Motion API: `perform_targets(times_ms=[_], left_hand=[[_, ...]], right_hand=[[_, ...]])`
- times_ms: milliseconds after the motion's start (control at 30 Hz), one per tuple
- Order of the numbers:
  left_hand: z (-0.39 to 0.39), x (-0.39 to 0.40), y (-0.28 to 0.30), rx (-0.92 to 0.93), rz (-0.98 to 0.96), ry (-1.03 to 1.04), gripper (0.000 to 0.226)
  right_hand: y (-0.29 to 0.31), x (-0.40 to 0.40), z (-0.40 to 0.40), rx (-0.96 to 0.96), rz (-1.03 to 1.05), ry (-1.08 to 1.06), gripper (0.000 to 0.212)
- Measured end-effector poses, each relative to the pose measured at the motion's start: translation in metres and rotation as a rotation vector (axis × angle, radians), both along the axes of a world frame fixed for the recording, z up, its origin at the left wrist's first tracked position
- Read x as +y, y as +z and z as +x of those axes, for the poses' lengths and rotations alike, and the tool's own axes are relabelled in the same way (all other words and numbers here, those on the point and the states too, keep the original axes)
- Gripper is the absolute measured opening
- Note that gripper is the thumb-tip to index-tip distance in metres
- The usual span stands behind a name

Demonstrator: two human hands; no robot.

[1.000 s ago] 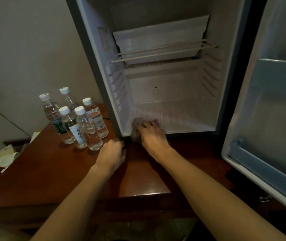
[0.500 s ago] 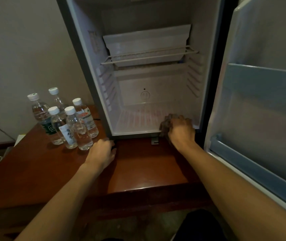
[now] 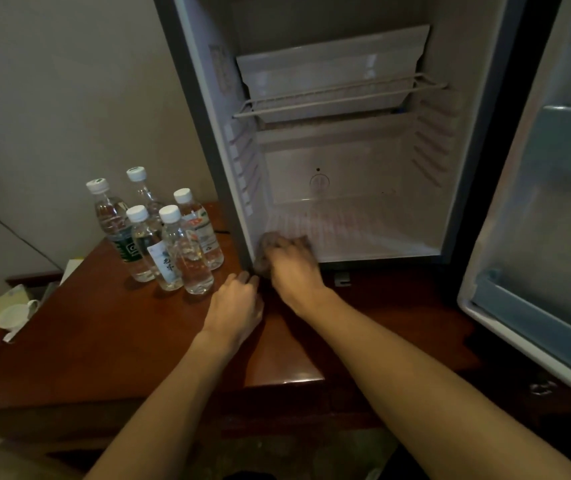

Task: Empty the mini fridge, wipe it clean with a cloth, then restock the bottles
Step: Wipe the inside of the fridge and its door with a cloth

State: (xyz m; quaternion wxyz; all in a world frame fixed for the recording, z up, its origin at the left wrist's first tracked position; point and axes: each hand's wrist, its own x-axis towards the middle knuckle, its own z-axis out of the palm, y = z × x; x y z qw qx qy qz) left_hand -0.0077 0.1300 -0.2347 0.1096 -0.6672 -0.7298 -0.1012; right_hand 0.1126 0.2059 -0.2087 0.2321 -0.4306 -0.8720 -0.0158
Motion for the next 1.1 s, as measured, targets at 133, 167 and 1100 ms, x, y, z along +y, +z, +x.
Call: perform_targets(times_ms=[133,167,1100], left_hand=[[-0.002,0.003,-0.001,-0.023,-0.014,0.01,0.027],[-0.003,0.003,-0.001,-0.028,-0.017,0.008,0.027],[-0.009,0.003,-0.001,-0.02,0.02,-0.043,0.02]], right_hand=[[0.007,0.004,-0.014,-0.029,-0.008,0.034,0.037],[0.008,0.005,-0.009,-0.021,-0.03,0.041,0.039],[-0.015,0.017,0.115,-0.045,0.11,-0.182,0.064]])
